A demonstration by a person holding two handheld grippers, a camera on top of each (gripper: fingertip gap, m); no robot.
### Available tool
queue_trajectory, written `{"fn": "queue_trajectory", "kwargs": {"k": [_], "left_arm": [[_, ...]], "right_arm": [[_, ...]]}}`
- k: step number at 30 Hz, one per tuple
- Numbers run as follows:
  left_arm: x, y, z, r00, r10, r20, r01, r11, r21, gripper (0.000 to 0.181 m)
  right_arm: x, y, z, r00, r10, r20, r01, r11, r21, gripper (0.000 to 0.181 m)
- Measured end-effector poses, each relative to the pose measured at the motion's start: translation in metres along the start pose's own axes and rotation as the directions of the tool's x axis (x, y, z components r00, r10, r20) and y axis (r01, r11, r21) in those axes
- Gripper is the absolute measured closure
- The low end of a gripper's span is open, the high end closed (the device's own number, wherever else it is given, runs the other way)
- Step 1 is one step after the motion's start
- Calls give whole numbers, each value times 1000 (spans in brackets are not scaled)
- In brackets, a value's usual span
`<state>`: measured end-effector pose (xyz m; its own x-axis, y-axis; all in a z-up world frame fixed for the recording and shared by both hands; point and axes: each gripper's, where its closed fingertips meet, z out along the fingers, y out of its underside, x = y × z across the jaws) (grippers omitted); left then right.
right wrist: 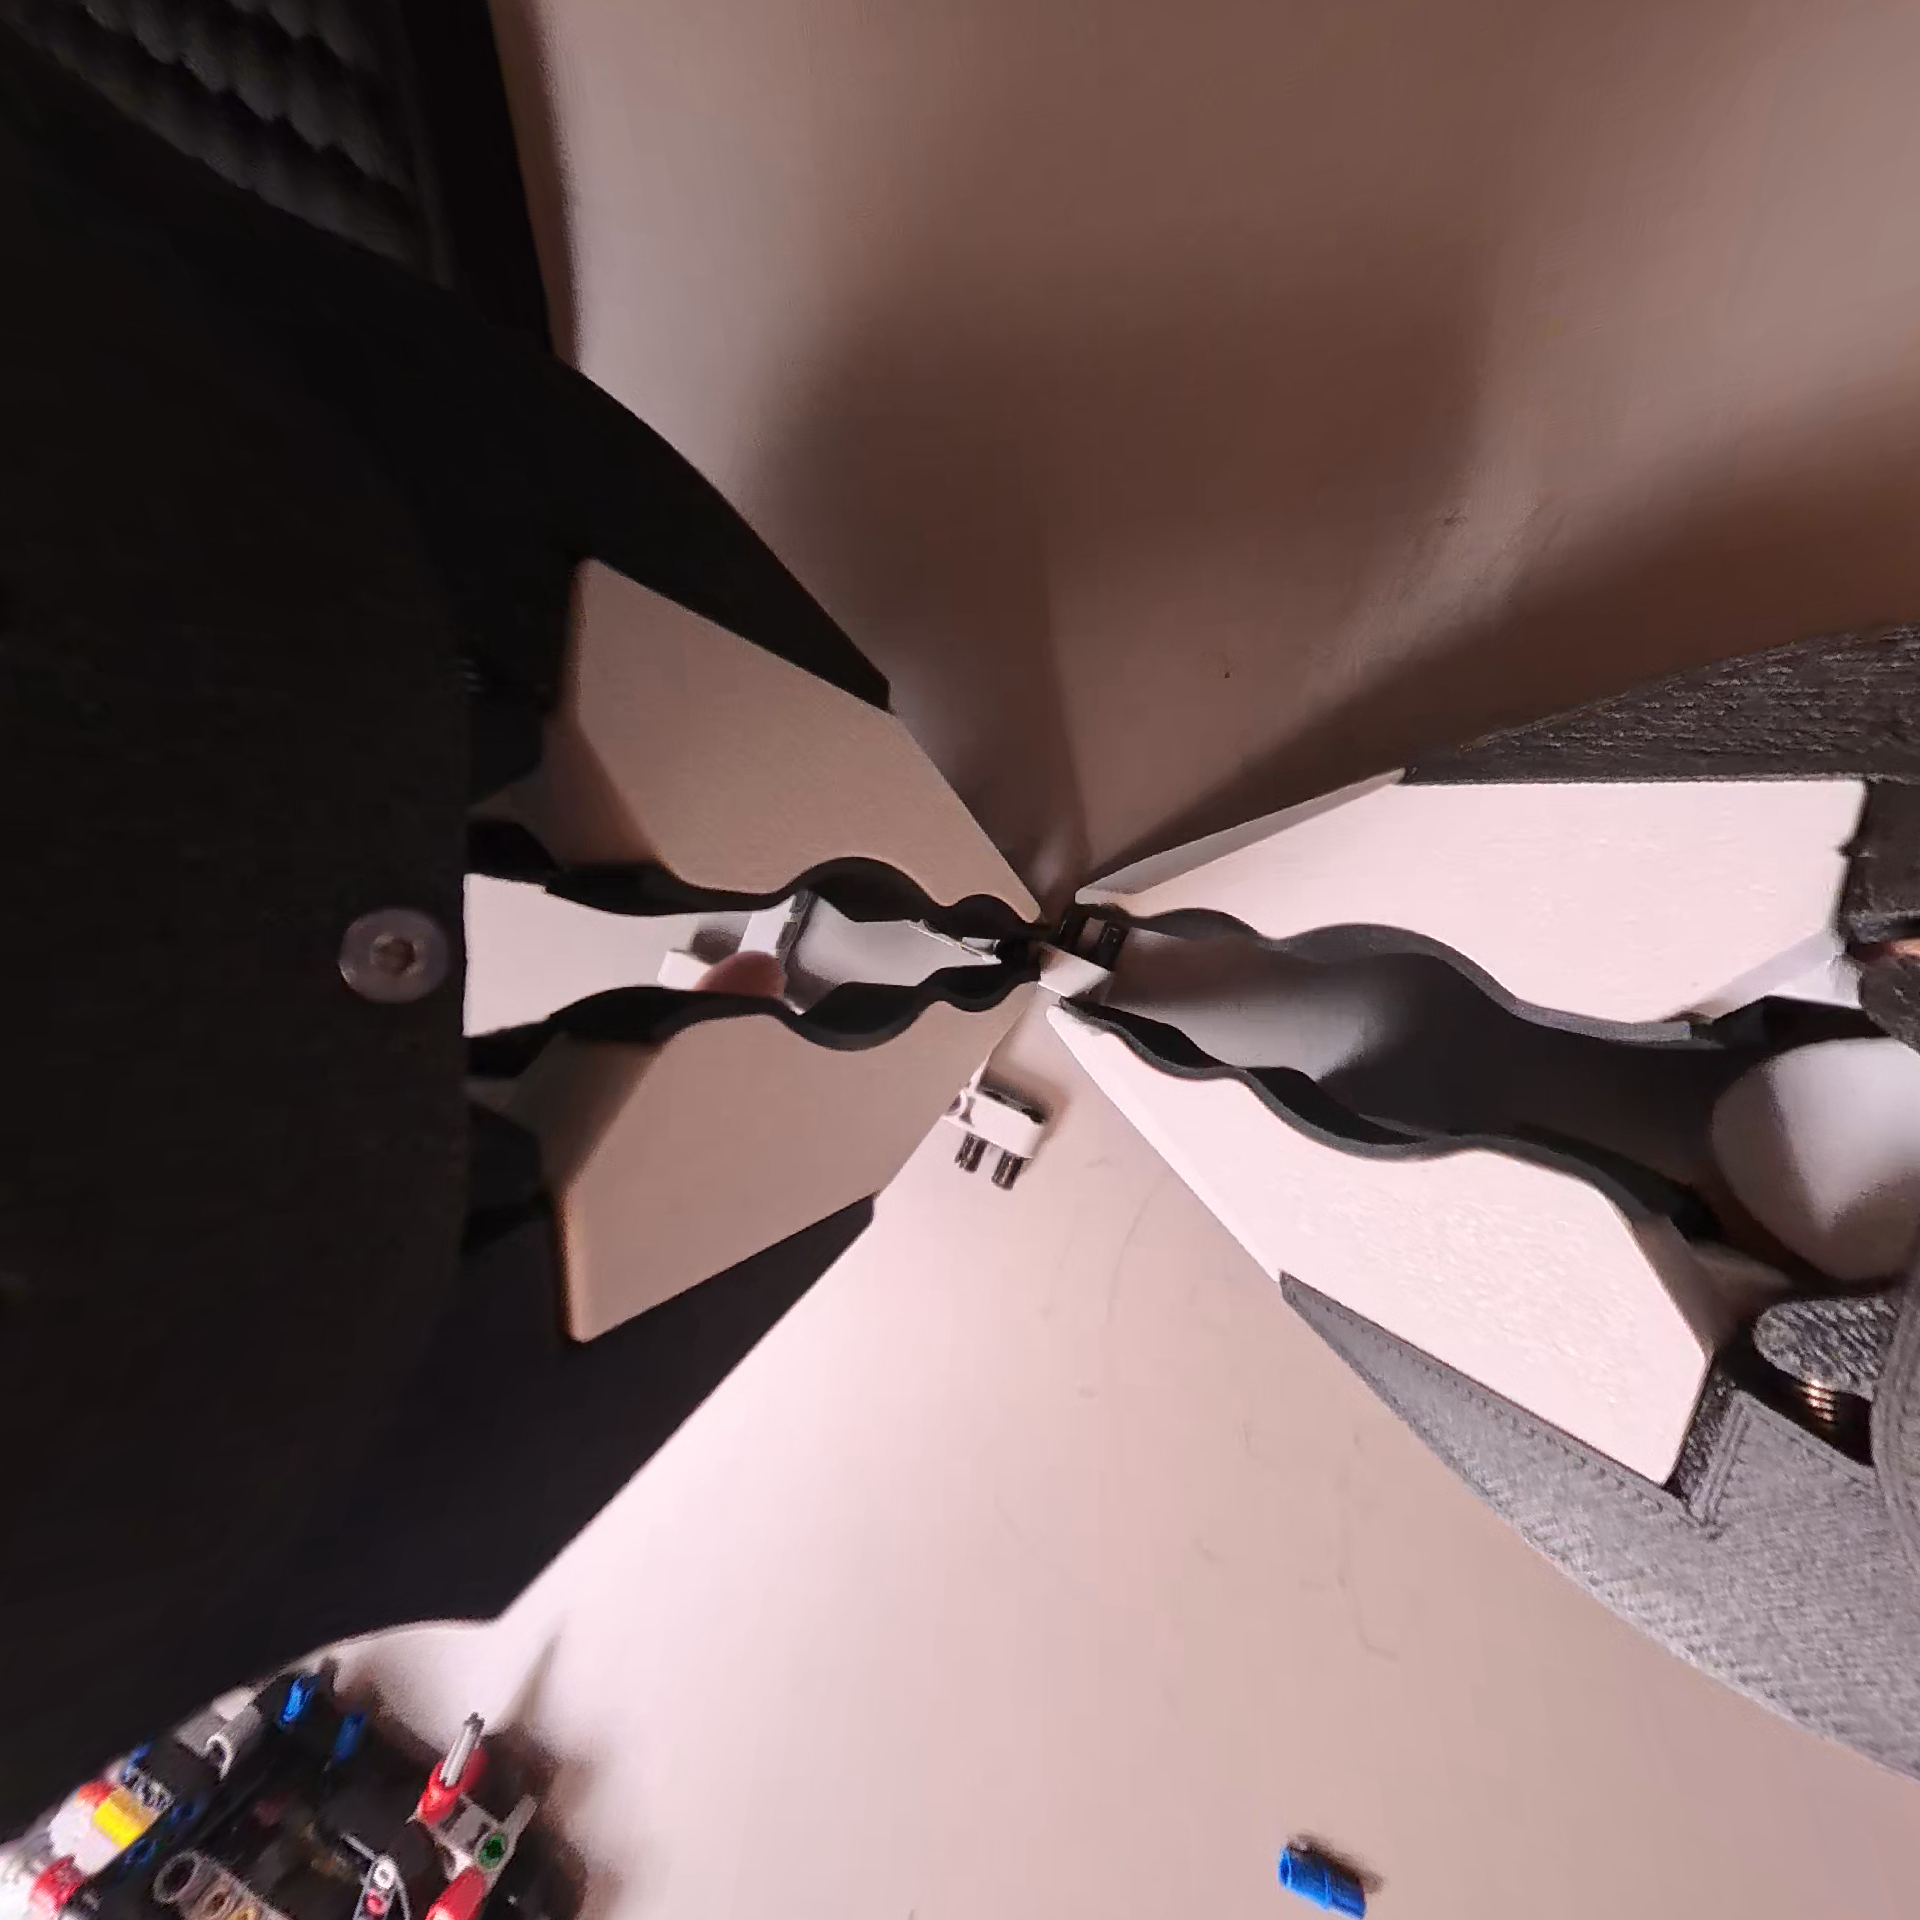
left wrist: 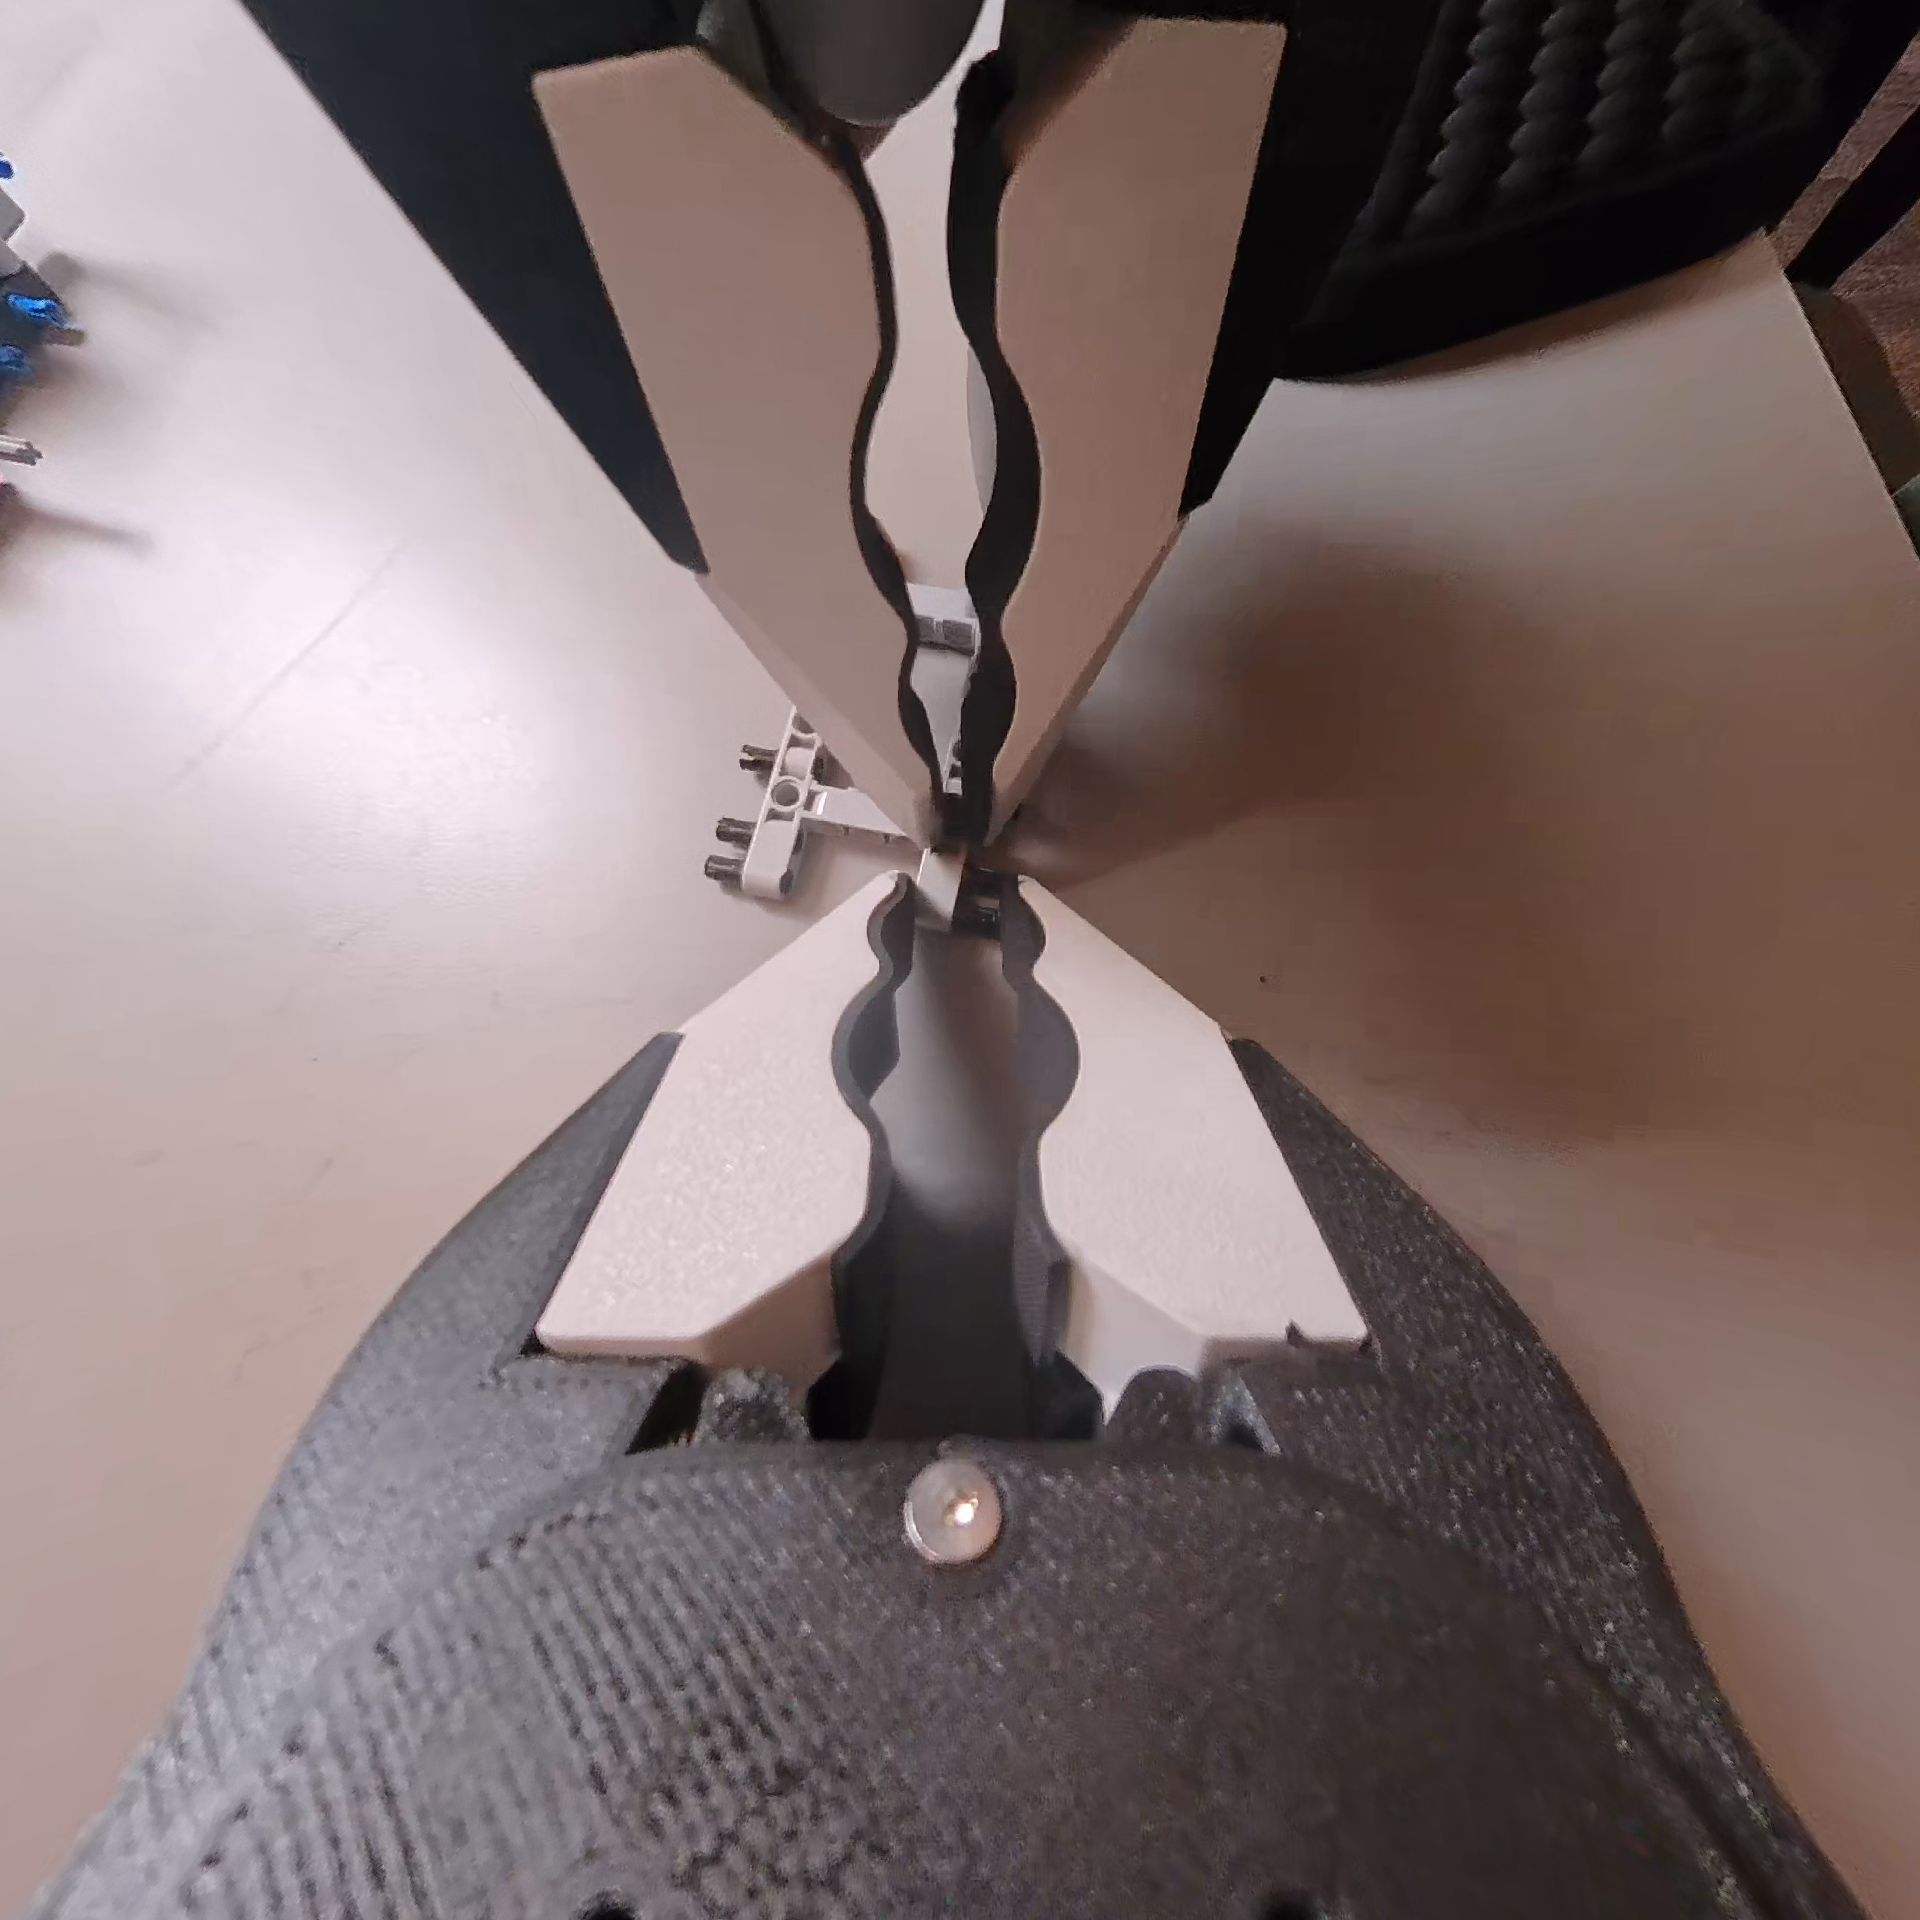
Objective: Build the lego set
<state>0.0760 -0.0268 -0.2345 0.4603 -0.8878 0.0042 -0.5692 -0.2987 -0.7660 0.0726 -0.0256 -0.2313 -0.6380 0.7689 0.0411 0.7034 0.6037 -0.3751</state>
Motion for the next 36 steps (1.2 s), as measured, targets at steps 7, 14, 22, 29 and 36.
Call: {"fn": "queue_trajectory", "kwargs": {"k": [7, 14, 22, 29, 36], "left_arm": [[0, 1, 0, 1000, 9, 21, -9, 1000, -2, 166], [0, 1, 0, 1000, 11, 24, -11, 1000, -2, 166], [0, 1, 0, 1000, 6, 27, -6, 1000, -1, 166], [1, 4, -4, 998, -31, 51, 31, 999, -9, 166], [15, 21, -31, 978, -179, 111, 181, 983, -11, 161]], "right_arm": [[0, -3, -9, 998, 34, -53, -30, 996, 87, 163], [1, -1, -7, 997, 43, -64, -38, 997, 71, 178], [1, 2, -2, 999, 5, -40, -6, 1000, -21, 178], [1, -3, -1, 997, 4, -76, -3, 1000, 25, 178], [-1, -13, -30, 979, 130, -156, -79, 952, 297, 156]]}}
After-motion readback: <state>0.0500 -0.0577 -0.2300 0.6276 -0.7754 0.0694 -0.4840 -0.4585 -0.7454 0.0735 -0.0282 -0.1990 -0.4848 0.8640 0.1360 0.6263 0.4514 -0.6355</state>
